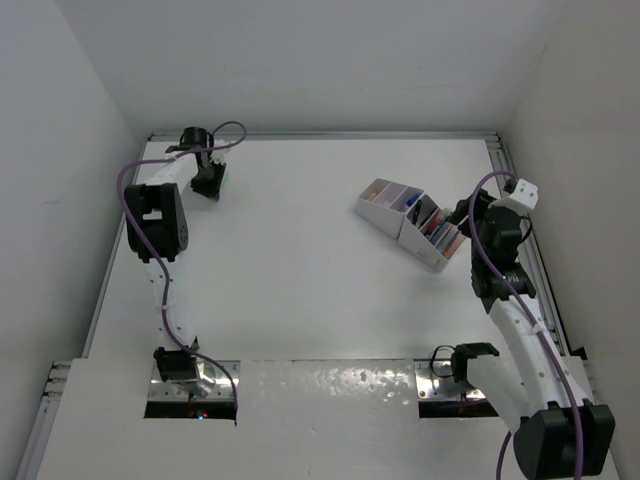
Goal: Sort the stationery into containers
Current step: Pick up the pen from the center of the board.
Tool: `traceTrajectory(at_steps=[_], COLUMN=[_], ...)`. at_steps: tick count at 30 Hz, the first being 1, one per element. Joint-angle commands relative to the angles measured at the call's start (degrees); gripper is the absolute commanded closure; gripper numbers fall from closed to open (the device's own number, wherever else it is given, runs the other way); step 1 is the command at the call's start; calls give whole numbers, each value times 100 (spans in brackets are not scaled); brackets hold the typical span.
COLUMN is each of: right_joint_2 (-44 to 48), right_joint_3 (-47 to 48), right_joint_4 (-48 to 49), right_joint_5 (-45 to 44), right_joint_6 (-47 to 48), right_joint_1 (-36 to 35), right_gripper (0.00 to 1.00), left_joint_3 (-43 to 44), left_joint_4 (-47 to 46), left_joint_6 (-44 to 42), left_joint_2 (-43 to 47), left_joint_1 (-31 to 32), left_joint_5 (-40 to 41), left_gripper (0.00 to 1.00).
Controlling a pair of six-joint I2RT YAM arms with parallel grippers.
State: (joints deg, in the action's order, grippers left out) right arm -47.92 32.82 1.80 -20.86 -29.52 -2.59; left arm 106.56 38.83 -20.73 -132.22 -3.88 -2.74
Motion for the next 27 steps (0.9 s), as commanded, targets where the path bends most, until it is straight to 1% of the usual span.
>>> traceTrajectory(at_steps=[1, 3, 4, 5, 6, 7, 8, 10, 11, 12, 13, 14, 16, 17, 20, 23, 27], right_joint_2=[37, -7, -33, -129, -199, -304, -567, -875, -1025, -1331, -1473, -1735, -2009, -2254, -2625, -3020, -3197], right_joint_3=[357, 444, 471, 523, 637, 725, 978, 1278, 1610, 1762, 1902, 2182, 2430, 2649, 3088, 3344, 3284], right_joint_4=[84, 31, 5, 4, 4, 4, 13, 57, 100, 144, 328, 451, 688, 899, 1224, 1488, 1867], right_joint_5=[-15, 12, 47, 117, 161, 205, 205, 179, 205, 258, 371, 642, 890, 1004, 1110, 1242, 1304], right_joint_6=[139, 96, 69, 34, 25, 60, 138, 166, 113, -52, -150, -333, -519, -746, -1011, -1257, -1346], right_joint_1=[-127, -285, -338, -513, -654, -794, -1144, -1602, -1709, -1797, -1937, -1990, -2157, -2210, -2421, -2606, -2799], right_gripper=[40, 41, 42, 43, 45, 45, 45, 43, 43, 42, 42, 41, 40, 39, 38, 38, 38], left_joint_3=[-30, -30, -30, -39, -39, 4, 40, 180, 207, 259, 329, 339, 374, 409, 567, 532, 550], left_joint_4=[547, 547, 529, 477, 372, 319, 240, 187, 160, 151, 143, 125, 142, 264, 519, 564, 529], left_joint_6=[192, 254, 271, 289, 289, 289, 263, 245, 219, 184, 175, 114, 43, -1, -19, -10, -63], left_joint_2=[-226, 204, 397, 834, 1065, 1485, 1672, 2171, 2314, 2420, 2629, 2719, 2894, 2904, 2843, 2851, 2913], left_joint_1=[-69, -60, -34, 10, 149, 272, 570, 843, 993, 1282, 1432, 1712, 1969, 2205, 2618, 2926, 3139], left_joint_5=[-560, -814, -1068, -1149, -1202, -1194, -1202, -1263, -1316, -1360, -1508, -1553, -1789, -1861, -1888, -1888, -1722], left_gripper=[100, 100, 100, 100, 100, 100, 100, 100, 100, 100, 100, 100, 100, 100, 100, 100, 100])
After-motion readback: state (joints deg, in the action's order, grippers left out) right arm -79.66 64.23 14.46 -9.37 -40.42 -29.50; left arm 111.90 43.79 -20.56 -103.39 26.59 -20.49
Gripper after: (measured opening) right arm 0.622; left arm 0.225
